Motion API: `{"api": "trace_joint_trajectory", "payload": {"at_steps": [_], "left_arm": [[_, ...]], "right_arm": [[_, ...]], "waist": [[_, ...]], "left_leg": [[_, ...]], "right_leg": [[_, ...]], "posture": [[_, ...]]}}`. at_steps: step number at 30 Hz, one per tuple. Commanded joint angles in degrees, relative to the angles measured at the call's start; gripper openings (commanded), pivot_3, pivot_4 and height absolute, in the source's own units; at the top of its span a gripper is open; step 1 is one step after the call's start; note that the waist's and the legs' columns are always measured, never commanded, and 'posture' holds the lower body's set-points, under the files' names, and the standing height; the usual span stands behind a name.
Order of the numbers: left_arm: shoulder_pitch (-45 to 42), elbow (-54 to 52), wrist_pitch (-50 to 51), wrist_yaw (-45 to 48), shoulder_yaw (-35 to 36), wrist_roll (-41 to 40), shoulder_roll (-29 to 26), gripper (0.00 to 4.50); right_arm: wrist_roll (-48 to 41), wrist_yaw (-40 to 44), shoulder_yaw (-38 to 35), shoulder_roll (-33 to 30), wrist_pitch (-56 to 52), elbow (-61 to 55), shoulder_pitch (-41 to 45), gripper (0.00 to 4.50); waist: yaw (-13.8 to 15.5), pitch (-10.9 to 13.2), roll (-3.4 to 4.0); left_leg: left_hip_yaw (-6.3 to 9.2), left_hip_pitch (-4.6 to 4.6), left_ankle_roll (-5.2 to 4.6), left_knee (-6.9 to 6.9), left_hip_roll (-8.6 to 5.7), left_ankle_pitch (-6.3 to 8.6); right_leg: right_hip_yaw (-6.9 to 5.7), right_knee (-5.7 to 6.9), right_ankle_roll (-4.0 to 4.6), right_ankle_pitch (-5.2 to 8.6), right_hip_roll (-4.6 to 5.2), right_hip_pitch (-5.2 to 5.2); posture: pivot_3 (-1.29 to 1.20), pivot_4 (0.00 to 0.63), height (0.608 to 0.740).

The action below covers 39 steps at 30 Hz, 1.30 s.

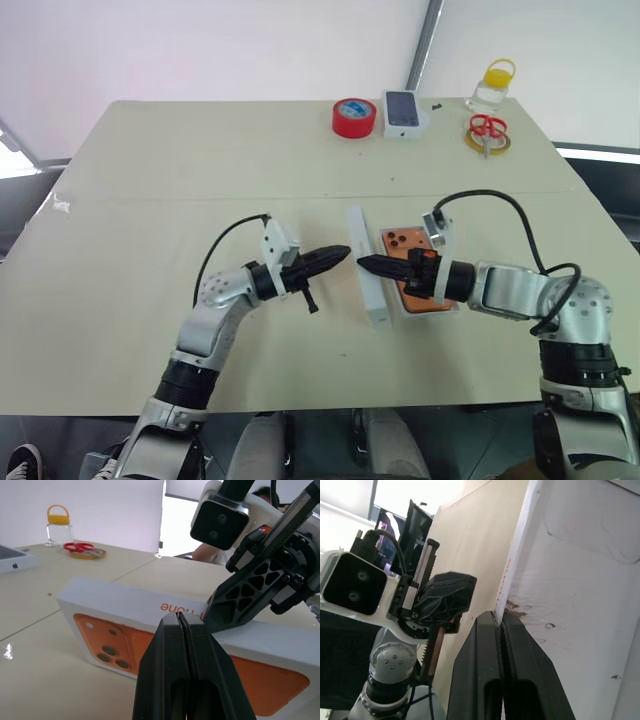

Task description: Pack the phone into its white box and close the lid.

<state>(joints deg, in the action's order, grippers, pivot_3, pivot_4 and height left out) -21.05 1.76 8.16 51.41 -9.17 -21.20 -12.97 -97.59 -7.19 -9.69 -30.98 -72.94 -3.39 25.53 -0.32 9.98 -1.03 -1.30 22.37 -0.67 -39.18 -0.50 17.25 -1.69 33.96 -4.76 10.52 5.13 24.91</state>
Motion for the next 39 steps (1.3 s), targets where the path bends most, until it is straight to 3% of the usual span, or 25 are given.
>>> {"api": "trace_joint_trajectory", "payload": {"at_steps": [1,3,4,7,10,16,23,26,31,34,39], "left_arm": [[-1.6,1.3,-1.5,-0.4,-0.7,1.0,1.3,0.03],[-2.2,2.7,-2.0,-0.7,-0.9,1.4,2.3,0.03],[-2.4,3.3,-2.2,-0.7,-1.1,1.6,2.8,0.0],[-3.2,5.7,-3.7,-0.6,-2.3,3.2,4.1,0.0],[-5.3,8.7,-5.2,-1.3,-3.4,4.2,7.4,0.0],[-9.1,16.9,-8.8,-1.8,-5.4,7.1,13.0,0.0],[-10.9,20.6,-10.8,-1.4,-4.8,8.1,14.8,0.0],[-9.2,18.2,-10.3,-0.5,-4.6,8.5,12.1,0.0],[-5.3,9.1,-5.8,0.5,-3.6,5.9,6.7,0.0],[-3.2,5.1,-3.0,1.2,-4.1,5.5,4.3,0.0],[-4.1,11.2,-5.4,-2.0,-6.5,11.6,4.3,0.0]], "right_arm": [[3.3,2.6,-0.4,-2.7,0.6,0.5,-0.8,0.0],[3.1,3.7,-0.8,-3.7,0.6,1.7,-1.1,0.0],[3.3,4.5,-0.9,-4.3,0.5,1.9,-1.1,0.61],[2.4,5.1,-2.1,-5.7,1.3,2.5,-0.9,1.9],[11.0,12.5,-2.6,-12.1,2.4,0.8,0.0,3.49],[30.8,30.2,0.7,-24.5,9.7,1.2,-1.3,3.49],[51.1,40.1,5.9,-25.5,26.2,-4.4,-4.3,3.49],[56.5,42.0,6.9,-24.0,31.3,-6.3,-7.2,2.63],[66.3,40.3,5.5,-20.7,40.6,-3.0,-7.8,0.11],[69.2,40.9,4.6,-19.6,43.1,-0.9,-7.7,0.04],[73.5,44.6,6.8,-19.2,45.0,-1.0,-9.4,0.04]], "waist": [[0.1,0.0,0.0],[0.4,0.0,0.0],[0.7,0.0,0.0],[1.0,0.0,0.0],[1.3,0.0,0.04],[1.1,0.0,0.05],[1.0,0.0,0.05],[1.0,0.0,0.05],[1.1,0.0,0.07],[1.3,0.0,0.07],[1.2,0.0,0.08]], "left_leg": [[0.0,0.0,0.0,-0.01,0.0,0.0],[0.0,0.0,0.0,-0.02,0.0,0.0],[-0.01,0.0,0.0,-0.02,0.01,0.0],[-0.02,0.0,0.0,-0.04,0.01,0.0],[-0.03,0.05,0.0,-0.04,0.01,0.0],[-0.05,0.08,-0.14,-0.07,0.04,0.08],[-0.06,0.06,-0.21,-0.05,0.2,0.12],[-0.04,0.06,-0.21,-0.04,0.24,0.12],[-0.08,0.06,-0.21,-0.04,0.24,0.12],[-0.07,0.06,-0.21,-0.06,0.23,0.12],[-0.09,0.03,-0.21,-0.05,0.16,0.12]], "right_leg": [[0.0,0.0,0.0,0.0,0.0,0.0],[0.0,-0.01,0.02,0.01,0.0,-0.01],[0.0,-0.03,0.02,0.01,0.0,0.0],[0.0,-0.05,0.13,0.07,0.0,-0.01],[0.0,-0.09,0.14,0.07,0.01,0.0],[-0.03,-0.45,0.1,0.04,-0.04,-0.12],[-0.03,-0.5,0.09,0.04,-0.23,-0.09],[-0.02,-0.5,0.09,0.04,-0.3,-0.07],[0.01,-0.5,0.13,0.02,-0.27,-0.07],[0.0,-0.5,0.17,0.01,-0.23,-0.08],[0.01,-0.53,0.18,0.01,-0.18,-0.13]], "posture": [[0.0,0.15,0.74],[0.0,0.15,0.74],[0.0,0.15,0.74],[0.0,0.15,0.74],[0.0,0.15,0.74],[0.0,0.15,0.74],[0.0,0.15,0.74],[0.0,0.15,0.74],[0.0,0.15,0.74],[0.0,0.15,0.74],[0.0,0.15,0.74]]}}
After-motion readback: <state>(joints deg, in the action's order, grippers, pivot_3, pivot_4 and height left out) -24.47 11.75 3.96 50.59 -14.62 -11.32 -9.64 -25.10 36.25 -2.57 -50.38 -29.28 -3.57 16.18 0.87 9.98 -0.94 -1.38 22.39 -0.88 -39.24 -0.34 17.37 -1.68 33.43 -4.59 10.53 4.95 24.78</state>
